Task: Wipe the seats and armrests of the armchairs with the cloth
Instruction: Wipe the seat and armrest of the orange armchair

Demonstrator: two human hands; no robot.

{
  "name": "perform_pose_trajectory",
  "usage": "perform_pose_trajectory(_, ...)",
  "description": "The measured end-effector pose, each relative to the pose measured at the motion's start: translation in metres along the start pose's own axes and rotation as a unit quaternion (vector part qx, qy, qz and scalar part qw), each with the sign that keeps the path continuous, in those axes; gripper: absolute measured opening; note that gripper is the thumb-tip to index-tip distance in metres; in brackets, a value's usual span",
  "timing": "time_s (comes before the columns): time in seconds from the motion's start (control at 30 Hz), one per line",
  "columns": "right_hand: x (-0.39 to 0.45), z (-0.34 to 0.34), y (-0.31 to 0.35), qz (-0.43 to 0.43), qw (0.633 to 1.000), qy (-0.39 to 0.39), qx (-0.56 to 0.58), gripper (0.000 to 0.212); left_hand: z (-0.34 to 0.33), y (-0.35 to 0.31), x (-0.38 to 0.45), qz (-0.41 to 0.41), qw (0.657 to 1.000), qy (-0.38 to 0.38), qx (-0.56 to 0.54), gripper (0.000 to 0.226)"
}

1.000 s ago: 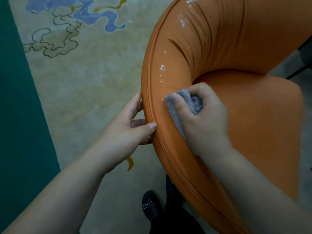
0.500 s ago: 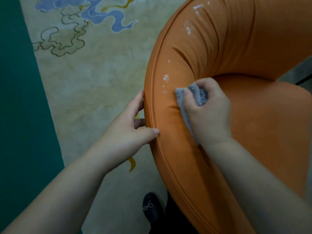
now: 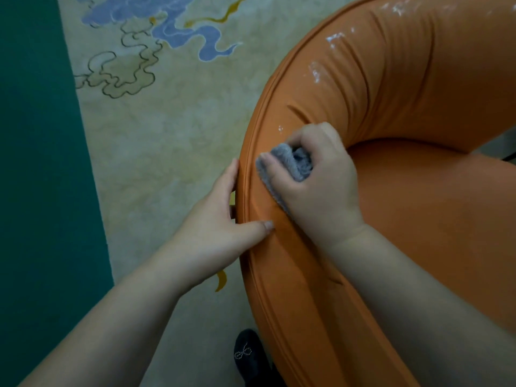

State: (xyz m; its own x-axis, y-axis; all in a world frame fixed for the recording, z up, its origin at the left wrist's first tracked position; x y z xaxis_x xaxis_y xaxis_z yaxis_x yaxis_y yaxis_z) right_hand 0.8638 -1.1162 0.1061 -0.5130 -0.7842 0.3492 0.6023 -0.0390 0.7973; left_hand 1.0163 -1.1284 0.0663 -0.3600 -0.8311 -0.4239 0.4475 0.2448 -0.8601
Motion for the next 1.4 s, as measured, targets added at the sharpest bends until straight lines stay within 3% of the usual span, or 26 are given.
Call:
perform_pose_trajectory(0.07, 0.006, 0.006, -0.016, -0.011, 0.999, -0.013, -0.033, 0.021, 0.000, -0.002, 0.003, -0.004, 0.999, -0.002, 0.040, 0.114)
perform_pose_trajectory(0.17, 0.015, 0.031, -0.062, -0.141, 0.987, -0.062, -0.049, 0.018, 0.001, -0.003, 0.008, -0.001, 0.996, 0.002, 0.084, 0.117)
perform_pose_trajectory(0.23, 0.018, 0.026, -0.047, -0.110, 0.991, -0.079, -0.001, 0.019, 0.000, -0.005, 0.013, -0.001, 0.995, -0.002, 0.097, 0.118)
perform_pose_trajectory(0.33, 0.018, -0.010, 0.002, 0.003, 1.000, -0.011, 0.002, 0.024, -0.002, -0.007, 0.020, -0.006, 0.997, 0.002, 0.081, 0.120)
perform_pose_trajectory(0.53, 0.036, 0.011, -0.048, -0.111, 0.992, -0.066, -0.009, 0.019, 0.002, -0.012, 0.029, 0.004, 0.994, 0.001, 0.113, 0.121)
perform_pose_trajectory(0.7, 0.042, -0.012, -0.014, -0.029, 0.999, -0.039, 0.006, 0.025, 0.001, -0.029, 0.048, -0.023, 0.992, -0.020, 0.119, 0.119)
perform_pose_trajectory(0.87, 0.052, 0.010, -0.066, -0.132, 0.988, -0.081, 0.002, 0.019, 0.000, -0.028, 0.064, -0.019, 0.991, 0.002, 0.129, 0.121)
perform_pose_trajectory(1.0, 0.058, -0.006, -0.036, -0.078, 0.990, -0.112, 0.031, 0.018, 0.000, -0.036, 0.089, -0.044, 0.991, 0.002, 0.129, 0.124)
perform_pose_trajectory(1.1, 0.066, 0.003, -0.064, -0.113, 0.986, -0.115, -0.031, 0.017, -0.001, -0.046, 0.106, -0.058, 0.988, 0.038, 0.139, 0.123)
perform_pose_trajectory(1.2, 0.076, 0.035, -0.096, -0.216, 0.953, -0.213, -0.023, 0.016, 0.000, -0.057, 0.124, -0.077, 0.981, 0.077, 0.161, 0.125)
perform_pose_trajectory(1.27, 0.089, 0.029, -0.075, -0.174, 0.951, -0.256, 0.007, 0.018, -0.001, -0.066, 0.137, -0.089, 0.978, 0.101, 0.160, 0.125)
perform_pose_trajectory(1.33, 0.100, 0.003, -0.051, -0.119, 0.969, -0.216, -0.024, 0.018, -0.001, -0.070, 0.151, -0.097, 0.975, 0.121, 0.162, 0.126)
perform_pose_trajectory(1.4, 0.095, -0.001, -0.060, -0.143, 0.965, -0.214, -0.060, 0.018, -0.002, -0.074, 0.161, -0.099, 0.968, 0.150, 0.175, 0.128)
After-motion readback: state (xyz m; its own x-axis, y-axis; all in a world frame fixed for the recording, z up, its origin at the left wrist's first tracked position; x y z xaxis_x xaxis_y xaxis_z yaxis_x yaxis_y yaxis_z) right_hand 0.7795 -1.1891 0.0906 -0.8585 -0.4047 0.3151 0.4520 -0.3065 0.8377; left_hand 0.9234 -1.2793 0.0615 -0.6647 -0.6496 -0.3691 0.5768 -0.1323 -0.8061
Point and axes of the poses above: each hand's wrist, its own x-axis towards the middle knuckle, its own z-axis out of the back of the hand, y = z × x, the point moved 8 cm from there along x, towards the middle knuckle, and after that the axes turned 8 degrees about -y, right-handed, at the moved point
